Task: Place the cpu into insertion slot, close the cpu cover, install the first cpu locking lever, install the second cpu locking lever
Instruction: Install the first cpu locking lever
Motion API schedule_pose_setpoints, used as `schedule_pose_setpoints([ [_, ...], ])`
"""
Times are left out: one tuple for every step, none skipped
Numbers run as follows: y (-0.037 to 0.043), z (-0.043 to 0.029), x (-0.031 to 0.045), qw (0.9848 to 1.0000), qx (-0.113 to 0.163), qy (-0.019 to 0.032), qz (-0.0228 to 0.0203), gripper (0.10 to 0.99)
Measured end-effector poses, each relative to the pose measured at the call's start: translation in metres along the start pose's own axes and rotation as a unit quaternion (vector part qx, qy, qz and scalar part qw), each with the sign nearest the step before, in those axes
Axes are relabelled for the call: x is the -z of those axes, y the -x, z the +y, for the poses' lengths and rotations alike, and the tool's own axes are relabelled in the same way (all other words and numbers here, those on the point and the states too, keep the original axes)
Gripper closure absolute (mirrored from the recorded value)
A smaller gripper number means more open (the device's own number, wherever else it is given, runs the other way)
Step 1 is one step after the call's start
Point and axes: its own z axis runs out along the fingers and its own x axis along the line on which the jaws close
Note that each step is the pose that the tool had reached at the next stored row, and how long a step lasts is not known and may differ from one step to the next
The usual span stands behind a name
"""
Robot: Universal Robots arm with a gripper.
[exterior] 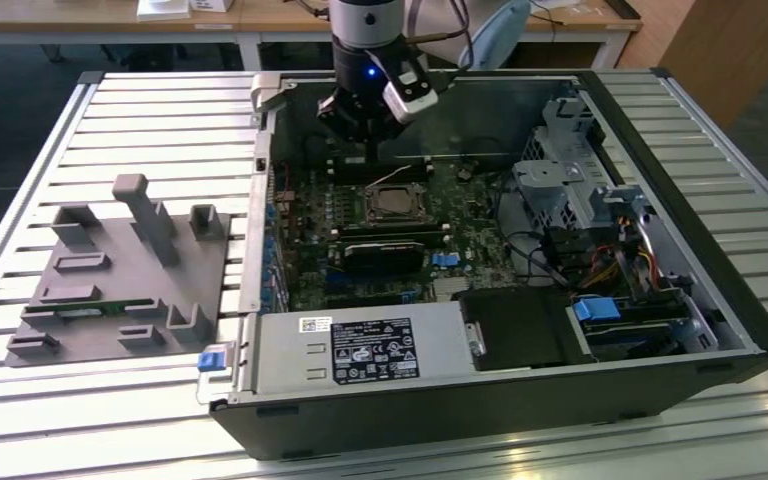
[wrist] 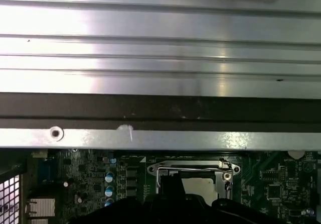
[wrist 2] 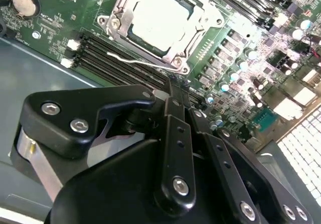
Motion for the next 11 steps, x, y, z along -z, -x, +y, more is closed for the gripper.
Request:
schedule_pose_setpoints([
  [0.0, 0.0, -0.0003, 1.0, 0.0, 0.0073, -0.0003, 0.98],
  [0.0, 0.0, -0.0008, 0.9999, -0.001, 0.0117, -0.0002, 0.98],
  [0.0, 0.0, -0.0017, 0.9999, -0.001, 0.0128, -0.0004, 0.98],
  [0.0, 0.0, -0.0023, 0.9999, -0.001, 0.0127, -0.0003, 0.98],
  [0.0002, -0.0001, -0.0029, 0.9999, -0.001, 0.0126, -0.0002, 0.98],
  [0.0006, -0.0001, -0.0035, 0.9999, -0.001, 0.0126, -0.0002, 0.98],
  [0.0009, -0.0001, -0.0039, 0.9999, -0.001, 0.0126, -0.0002, 0.98],
  [0.0013, -0.0001, -0.0043, 0.9999, -0.001, 0.0125, -0.0002, 0.98],
  [0.0016, -0.0001, -0.0045, 0.9999, -0.001, 0.0125, -0.0002, 0.98],
  [0.0019, -0.0001, -0.0049, 0.9999, -0.001, 0.0126, -0.0002, 0.98],
  [0.0022, -0.0001, -0.0051, 0.9999, -0.001, 0.0126, -0.0002, 0.98],
])
